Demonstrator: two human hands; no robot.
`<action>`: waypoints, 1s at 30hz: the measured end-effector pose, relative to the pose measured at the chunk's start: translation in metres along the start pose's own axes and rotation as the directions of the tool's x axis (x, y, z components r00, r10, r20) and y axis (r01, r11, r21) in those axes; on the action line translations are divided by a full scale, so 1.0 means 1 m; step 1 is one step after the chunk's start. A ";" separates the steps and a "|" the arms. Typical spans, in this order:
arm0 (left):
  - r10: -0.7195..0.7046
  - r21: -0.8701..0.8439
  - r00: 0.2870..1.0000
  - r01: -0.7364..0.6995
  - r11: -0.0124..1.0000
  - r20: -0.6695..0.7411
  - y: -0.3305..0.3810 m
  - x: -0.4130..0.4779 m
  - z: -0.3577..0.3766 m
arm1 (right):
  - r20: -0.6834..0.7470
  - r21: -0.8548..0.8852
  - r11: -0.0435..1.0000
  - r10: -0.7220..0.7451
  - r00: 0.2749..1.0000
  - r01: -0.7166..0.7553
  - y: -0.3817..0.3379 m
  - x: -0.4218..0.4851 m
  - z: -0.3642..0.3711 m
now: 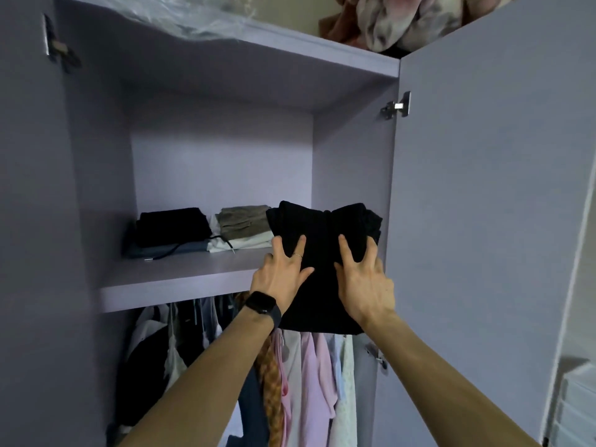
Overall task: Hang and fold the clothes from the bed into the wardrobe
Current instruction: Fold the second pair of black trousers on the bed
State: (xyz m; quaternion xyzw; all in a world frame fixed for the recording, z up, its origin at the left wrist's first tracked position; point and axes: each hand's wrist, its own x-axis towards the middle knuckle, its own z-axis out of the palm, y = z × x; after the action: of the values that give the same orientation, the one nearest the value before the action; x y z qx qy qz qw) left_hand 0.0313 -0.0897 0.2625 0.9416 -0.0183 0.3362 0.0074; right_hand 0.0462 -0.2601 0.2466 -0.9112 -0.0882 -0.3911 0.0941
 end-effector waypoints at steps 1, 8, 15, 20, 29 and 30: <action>-0.003 -0.006 1.000 0.003 1.000 0.002 -0.005 0.013 0.009 | -0.004 0.003 1.000 -0.011 1.000 0.011 0.000 0.014 0.013; -0.054 -0.077 0.999 0.054 0.996 0.005 -0.035 0.118 0.064 | -0.028 -0.002 0.996 -0.087 0.996 0.087 0.004 0.123 0.087; -0.062 -0.131 0.997 0.057 0.990 -0.038 -0.055 0.241 0.121 | -0.034 -0.027 0.994 -0.108 0.994 0.107 0.020 0.242 0.149; -0.101 -0.178 0.994 0.091 0.980 -0.052 -0.063 0.324 0.161 | -0.020 -0.047 0.989 -0.144 0.989 0.143 0.034 0.334 0.200; -0.211 -0.232 0.975 0.221 0.947 0.068 -0.073 0.441 0.238 | 0.173 -0.045 0.980 -0.186 0.967 0.196 0.059 0.452 0.296; -0.231 -0.233 0.967 0.251 0.940 0.110 -0.074 0.450 0.246 | 0.202 -0.050 0.977 -0.193 0.960 0.207 0.060 0.462 0.306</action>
State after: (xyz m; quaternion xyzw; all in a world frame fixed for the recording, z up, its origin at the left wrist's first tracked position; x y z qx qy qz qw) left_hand 0.5372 -0.0351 0.3571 0.9415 0.0555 0.2893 0.1637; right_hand 0.5869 -0.2037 0.3705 -0.9345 -0.1747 -0.3098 0.0129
